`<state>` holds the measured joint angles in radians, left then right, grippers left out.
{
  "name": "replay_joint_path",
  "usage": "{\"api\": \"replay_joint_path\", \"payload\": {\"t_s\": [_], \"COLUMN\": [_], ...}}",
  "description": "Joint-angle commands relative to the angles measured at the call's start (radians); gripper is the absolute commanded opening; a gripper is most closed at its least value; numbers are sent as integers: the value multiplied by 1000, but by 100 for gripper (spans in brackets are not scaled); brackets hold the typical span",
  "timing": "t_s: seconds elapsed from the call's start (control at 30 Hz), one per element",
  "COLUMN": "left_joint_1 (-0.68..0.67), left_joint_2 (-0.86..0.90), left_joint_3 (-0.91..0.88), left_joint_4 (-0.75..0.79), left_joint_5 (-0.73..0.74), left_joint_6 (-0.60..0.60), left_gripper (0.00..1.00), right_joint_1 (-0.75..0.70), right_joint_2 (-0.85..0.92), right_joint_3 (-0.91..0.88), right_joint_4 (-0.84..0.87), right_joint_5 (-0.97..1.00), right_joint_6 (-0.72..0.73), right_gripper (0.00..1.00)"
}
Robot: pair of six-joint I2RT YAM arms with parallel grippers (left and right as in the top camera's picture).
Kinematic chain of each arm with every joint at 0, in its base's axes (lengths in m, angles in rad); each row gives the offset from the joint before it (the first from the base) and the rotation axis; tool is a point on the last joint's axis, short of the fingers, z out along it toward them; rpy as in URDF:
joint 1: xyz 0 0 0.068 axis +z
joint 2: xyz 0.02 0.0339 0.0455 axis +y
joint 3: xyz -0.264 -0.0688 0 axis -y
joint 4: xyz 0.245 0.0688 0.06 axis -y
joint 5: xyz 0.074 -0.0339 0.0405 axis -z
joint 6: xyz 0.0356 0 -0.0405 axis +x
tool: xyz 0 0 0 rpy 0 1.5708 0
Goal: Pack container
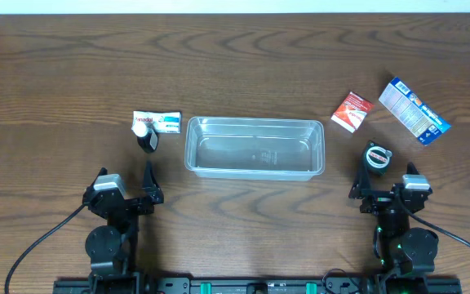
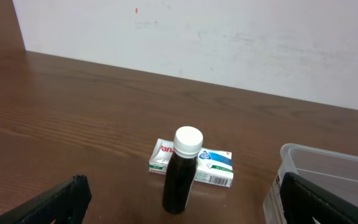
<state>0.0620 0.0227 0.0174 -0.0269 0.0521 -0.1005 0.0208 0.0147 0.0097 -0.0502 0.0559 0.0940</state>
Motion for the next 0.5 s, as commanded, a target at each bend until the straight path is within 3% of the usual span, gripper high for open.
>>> {"api": "replay_joint_path", "payload": {"t_s": [0.0,0.47], "left_joint_1": [5,5], "left_joint_2": [1,1], "left_joint_3": [-13,-13], "left_joint_4": [-41,-41], "left_joint_5": [-11,-11], "left_joint_6": [2,2], "left_gripper": [98,98], "right_joint_1": [-8,-8], "right_joint_2": [-9,-9], "right_joint_3": [-4,-4], "right_joint_4": [1,83], "right_joint_5": [13,18], "right_joint_6": [-13,-13], "right_gripper": [99,99]}}
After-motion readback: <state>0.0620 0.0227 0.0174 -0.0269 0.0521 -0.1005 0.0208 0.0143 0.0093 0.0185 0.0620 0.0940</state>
